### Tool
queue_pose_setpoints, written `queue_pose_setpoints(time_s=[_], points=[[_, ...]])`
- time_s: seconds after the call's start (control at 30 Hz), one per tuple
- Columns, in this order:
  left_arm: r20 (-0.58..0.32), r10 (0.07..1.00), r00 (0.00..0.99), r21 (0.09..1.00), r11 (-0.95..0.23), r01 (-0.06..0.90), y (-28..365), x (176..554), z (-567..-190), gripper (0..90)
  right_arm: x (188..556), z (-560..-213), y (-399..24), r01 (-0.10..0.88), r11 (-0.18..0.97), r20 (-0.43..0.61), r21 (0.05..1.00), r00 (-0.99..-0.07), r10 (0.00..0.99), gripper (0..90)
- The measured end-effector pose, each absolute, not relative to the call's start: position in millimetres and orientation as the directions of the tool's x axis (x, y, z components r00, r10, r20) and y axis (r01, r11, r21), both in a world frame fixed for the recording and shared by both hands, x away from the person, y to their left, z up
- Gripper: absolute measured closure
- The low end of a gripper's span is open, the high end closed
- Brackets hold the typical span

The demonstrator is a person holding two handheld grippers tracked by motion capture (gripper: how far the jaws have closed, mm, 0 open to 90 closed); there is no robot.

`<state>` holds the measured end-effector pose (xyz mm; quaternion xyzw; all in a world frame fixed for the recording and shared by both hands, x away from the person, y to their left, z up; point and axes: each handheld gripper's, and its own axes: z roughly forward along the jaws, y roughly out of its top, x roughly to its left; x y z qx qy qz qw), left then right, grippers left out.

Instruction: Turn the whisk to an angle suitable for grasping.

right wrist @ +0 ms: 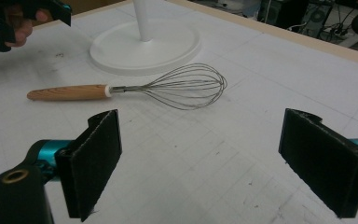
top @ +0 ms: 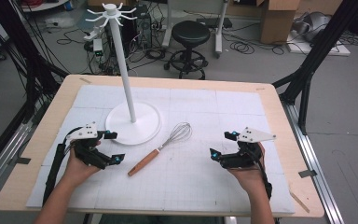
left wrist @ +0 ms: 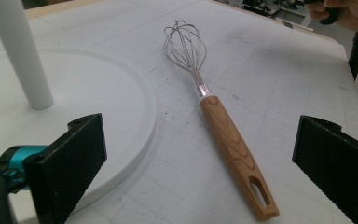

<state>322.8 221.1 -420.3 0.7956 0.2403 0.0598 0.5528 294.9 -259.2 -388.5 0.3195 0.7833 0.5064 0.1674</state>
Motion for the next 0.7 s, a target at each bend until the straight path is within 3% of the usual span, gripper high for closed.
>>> queue_pose_setpoints(time_s=[0.43, 0.7], points=[[-0.152, 0.433, 0.888, 0.854, -0.394, 0.339, 155.0, 332.9, -428.6, 3.4, 295.3, -387.4, -262.3, 0.331, 0.276, 0.063, 0.903, -0.735, 0.675, 11.8], [-0.124, 0.443, 0.888, 0.782, -0.507, 0.363, 137.5, 330.0, -441.5, 3.5, 295.4, -388.8, -262.8, 0.336, 0.285, 0.058, 0.898, -0.731, 0.68, 11.8]])
